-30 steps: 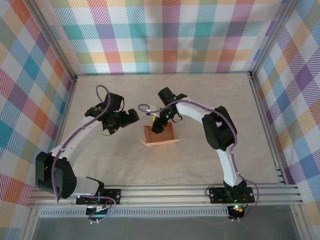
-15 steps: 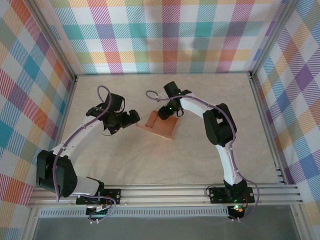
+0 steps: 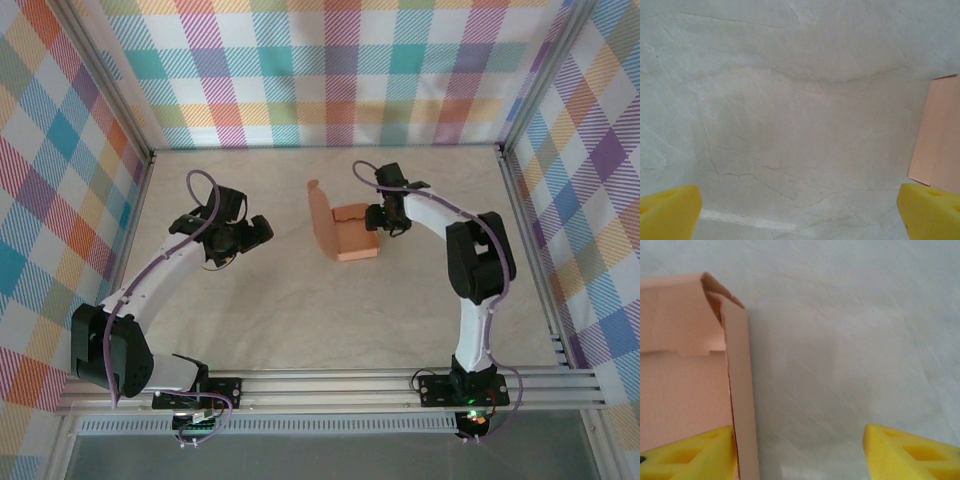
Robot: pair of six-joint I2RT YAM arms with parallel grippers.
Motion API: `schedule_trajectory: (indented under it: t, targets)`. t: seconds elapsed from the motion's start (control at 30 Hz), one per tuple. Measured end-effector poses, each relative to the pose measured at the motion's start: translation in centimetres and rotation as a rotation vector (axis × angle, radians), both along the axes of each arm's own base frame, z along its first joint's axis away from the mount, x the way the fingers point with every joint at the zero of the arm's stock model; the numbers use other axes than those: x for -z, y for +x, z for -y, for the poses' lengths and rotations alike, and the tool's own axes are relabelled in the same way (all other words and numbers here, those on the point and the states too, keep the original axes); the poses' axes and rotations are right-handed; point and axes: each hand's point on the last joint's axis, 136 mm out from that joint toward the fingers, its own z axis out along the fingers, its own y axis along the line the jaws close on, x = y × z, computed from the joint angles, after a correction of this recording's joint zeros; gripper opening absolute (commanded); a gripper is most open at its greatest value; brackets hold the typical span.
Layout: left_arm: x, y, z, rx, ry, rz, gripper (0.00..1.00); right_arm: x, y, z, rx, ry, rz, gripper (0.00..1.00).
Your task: Fold the paper box
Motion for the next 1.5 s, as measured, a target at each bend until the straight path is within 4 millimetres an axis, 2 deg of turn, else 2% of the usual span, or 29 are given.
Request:
schedule_trajectory:
  t: [0.1, 0.3, 0.43, 0.57, 0.67, 0.8, 1.03, 1.17, 1.27, 1.37, 1.43, 1.5]
  targets:
    - [0.5, 0.1, 0.2, -0.003, -0.010, -0.018, 1.00, -0.1, -1.5, 1.0, 0.044, 0.035, -0.011, 0.69]
    - [2.2, 0.5, 1.0, 0.006, -0.032, -0.063, 1.00, -2.3, -3.1, 0.3, 0.040, 0.166, 0.065, 0.71]
    - [2.6, 0.5, 1.2, 0.009, -0.040, -0.063, 1.00, -3.7, -3.8, 1.7, 0.108, 0.229, 0.120, 0.64]
    - [3.5, 0.2, 1.1, 0.011, -0.040, -0.073, 1.00, -2.1, -5.1, 4.2, 0.177, 0.226, 0.094, 0.61]
    - [4.0, 0.0, 0.9, 0.000, -0.035, -0.074, 1.00, -0.1, -7.0, 3.9, 0.161, 0.225, 0.041, 0.60]
    - [3.6, -0.3, -0.9, -0.077, 0.024, -0.036, 1.00, 1.4, -8.8, 1.8, 0.097, 0.239, -0.014, 0.59]
    - [0.7, -2.3, -4.8, -0.282, 0.077, 0.058, 1.00, 2.0, -9.3, -4.3, -0.050, 0.260, -0.016, 0.57]
    - [1.5, -3.5, -6.0, -0.343, 0.126, -0.002, 1.00, 1.5, -8.8, -8.6, -0.136, 0.290, -0.002, 0.58]
    - [3.0, -3.9, -6.1, -0.348, 0.168, -0.091, 0.98, 0.9, -8.4, -11.4, -0.189, 0.318, 0.014, 0.59]
    - [4.3, -3.8, -5.3, -0.338, 0.194, -0.162, 0.95, 0.1, -8.6, -13.1, -0.227, 0.344, 0.033, 0.60]
    - [4.8, -3.5, -4.2, -0.314, 0.203, -0.186, 0.93, -0.2, -8.9, -13.2, -0.235, 0.350, 0.044, 0.61]
    - [4.9, -2.8, -2.3, -0.279, 0.192, -0.189, 0.89, -0.6, -9.4, -12.2, -0.224, 0.342, 0.062, 0.61]
